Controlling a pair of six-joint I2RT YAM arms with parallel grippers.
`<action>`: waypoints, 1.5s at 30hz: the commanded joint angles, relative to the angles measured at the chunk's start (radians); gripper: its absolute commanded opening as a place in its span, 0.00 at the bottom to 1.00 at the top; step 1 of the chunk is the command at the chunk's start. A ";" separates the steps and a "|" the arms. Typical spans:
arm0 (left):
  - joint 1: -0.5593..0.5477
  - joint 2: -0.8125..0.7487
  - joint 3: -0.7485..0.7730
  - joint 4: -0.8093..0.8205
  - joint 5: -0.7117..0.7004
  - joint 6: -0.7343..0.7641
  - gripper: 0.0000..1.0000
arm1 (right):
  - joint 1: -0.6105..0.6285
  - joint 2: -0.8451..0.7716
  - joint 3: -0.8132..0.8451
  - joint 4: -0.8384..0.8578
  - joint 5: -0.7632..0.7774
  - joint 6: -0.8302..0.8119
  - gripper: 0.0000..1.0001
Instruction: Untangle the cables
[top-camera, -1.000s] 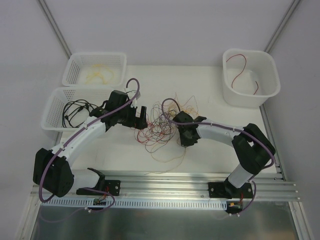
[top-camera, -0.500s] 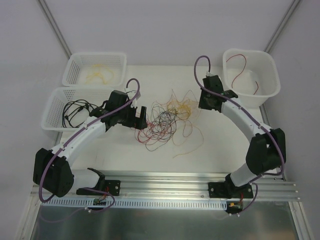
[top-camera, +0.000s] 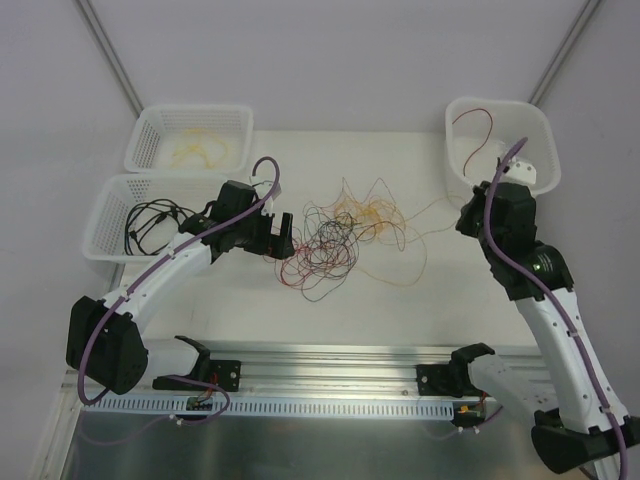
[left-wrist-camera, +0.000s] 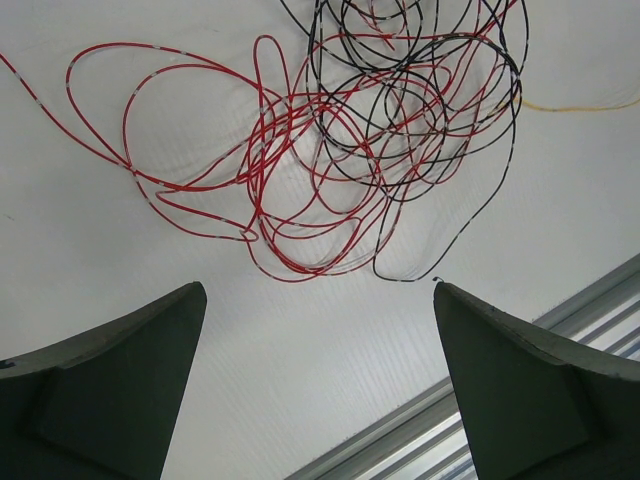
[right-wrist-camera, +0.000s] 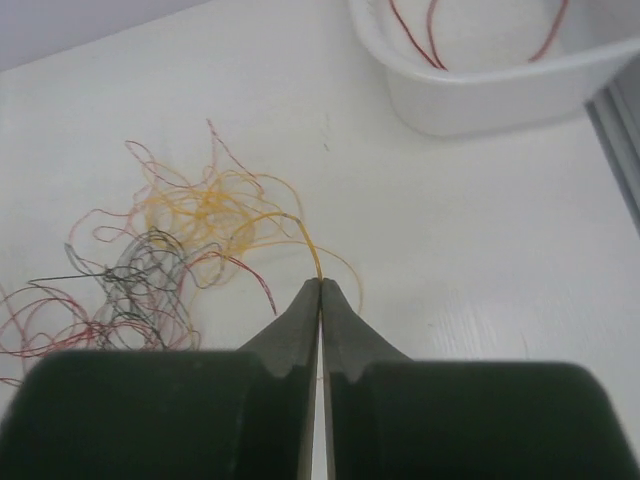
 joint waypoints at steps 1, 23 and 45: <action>-0.004 -0.020 -0.005 -0.005 0.013 0.010 0.99 | -0.050 -0.052 -0.123 -0.121 0.090 0.059 0.06; -0.004 0.086 0.006 -0.005 0.075 -0.032 0.99 | 0.046 0.314 -0.116 0.187 -0.314 -0.056 0.72; -0.006 0.246 0.031 -0.011 0.074 -0.029 0.99 | -0.082 1.158 0.464 0.406 -0.583 -0.214 0.57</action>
